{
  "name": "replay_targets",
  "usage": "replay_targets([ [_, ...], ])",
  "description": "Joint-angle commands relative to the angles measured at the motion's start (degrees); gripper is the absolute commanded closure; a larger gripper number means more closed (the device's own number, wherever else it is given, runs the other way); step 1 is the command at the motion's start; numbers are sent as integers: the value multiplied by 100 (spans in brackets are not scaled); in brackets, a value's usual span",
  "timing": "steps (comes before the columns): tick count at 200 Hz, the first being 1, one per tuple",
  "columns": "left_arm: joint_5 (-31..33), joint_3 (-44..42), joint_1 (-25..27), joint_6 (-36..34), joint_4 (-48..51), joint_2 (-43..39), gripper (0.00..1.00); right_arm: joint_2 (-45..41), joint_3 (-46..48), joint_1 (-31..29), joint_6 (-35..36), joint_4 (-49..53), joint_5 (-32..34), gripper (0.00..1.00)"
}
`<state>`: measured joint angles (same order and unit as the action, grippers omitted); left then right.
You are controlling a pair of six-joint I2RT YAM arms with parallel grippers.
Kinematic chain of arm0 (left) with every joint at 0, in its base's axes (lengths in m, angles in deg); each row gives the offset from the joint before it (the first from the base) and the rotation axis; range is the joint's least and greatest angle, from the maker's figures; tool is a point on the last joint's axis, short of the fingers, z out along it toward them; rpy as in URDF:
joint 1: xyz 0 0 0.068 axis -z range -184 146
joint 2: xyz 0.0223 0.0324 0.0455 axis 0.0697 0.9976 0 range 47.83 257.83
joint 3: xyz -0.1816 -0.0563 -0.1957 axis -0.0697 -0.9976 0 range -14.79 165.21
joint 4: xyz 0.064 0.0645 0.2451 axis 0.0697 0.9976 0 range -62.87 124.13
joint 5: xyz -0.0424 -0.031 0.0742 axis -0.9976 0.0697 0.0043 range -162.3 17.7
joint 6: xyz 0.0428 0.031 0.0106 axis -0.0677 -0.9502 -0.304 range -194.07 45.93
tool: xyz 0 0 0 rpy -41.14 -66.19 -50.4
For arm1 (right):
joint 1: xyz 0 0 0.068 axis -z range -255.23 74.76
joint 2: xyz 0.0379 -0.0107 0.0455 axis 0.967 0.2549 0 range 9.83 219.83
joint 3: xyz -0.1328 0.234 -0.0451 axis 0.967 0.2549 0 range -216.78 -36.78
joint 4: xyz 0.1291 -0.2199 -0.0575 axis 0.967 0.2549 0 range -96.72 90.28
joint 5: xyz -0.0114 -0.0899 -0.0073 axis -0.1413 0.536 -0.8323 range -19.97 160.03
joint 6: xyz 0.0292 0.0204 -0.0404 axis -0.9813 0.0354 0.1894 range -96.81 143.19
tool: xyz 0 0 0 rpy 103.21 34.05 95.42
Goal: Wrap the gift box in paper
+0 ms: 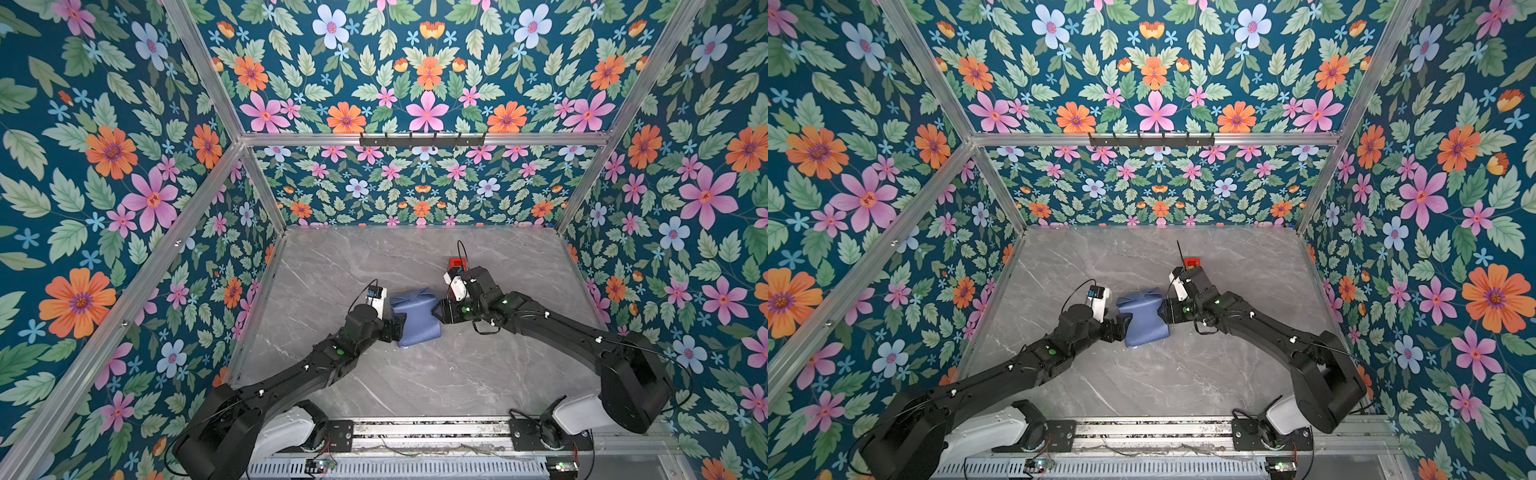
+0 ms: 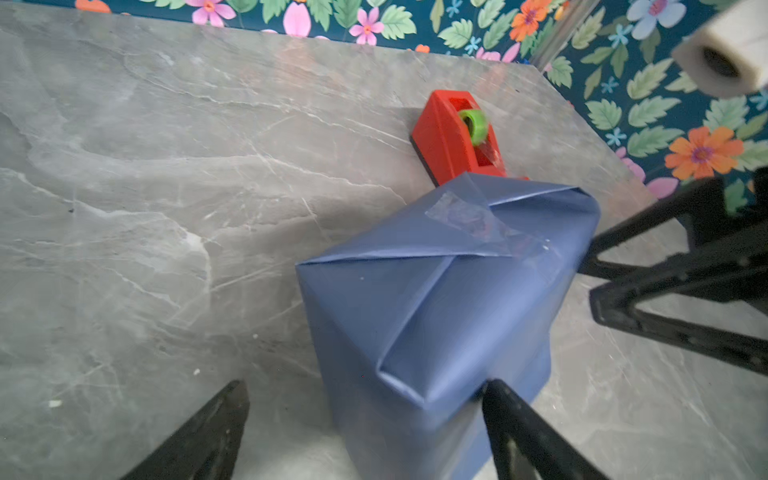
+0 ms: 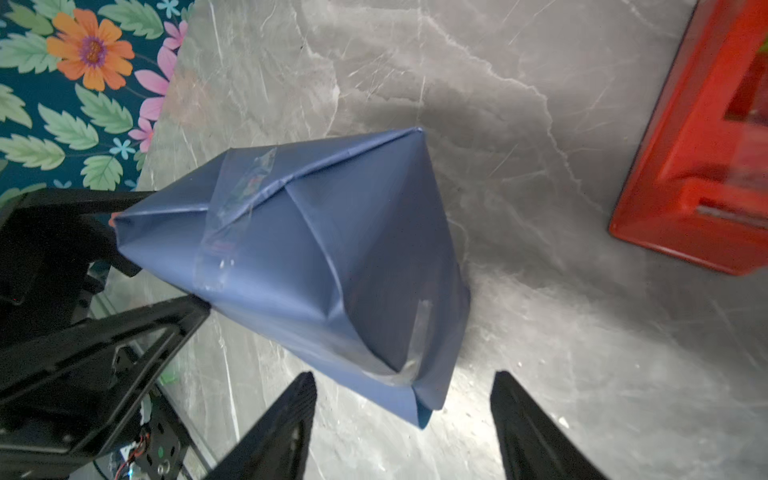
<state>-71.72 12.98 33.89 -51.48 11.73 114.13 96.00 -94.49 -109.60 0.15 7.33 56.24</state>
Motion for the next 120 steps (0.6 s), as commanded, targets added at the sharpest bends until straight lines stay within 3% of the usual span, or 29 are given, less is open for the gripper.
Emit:
replay_targets([
  [1,-525,223,-294,268,-275,197,9,225,-302,120,-259,68,-57,31],
  [53,-1277,317,-990,1274,-778,489,6,742,-610,249,-716,-577,-396,26],
  [86,-1014,610,-1308,1588,-890,1196,5,1677,-1208,401,-1081,-842,-413,21],
  [120,-1725,1154,-1357,1623,-1299,2277,10,2349,-1714,444,-1159,-1005,-961,21],
])
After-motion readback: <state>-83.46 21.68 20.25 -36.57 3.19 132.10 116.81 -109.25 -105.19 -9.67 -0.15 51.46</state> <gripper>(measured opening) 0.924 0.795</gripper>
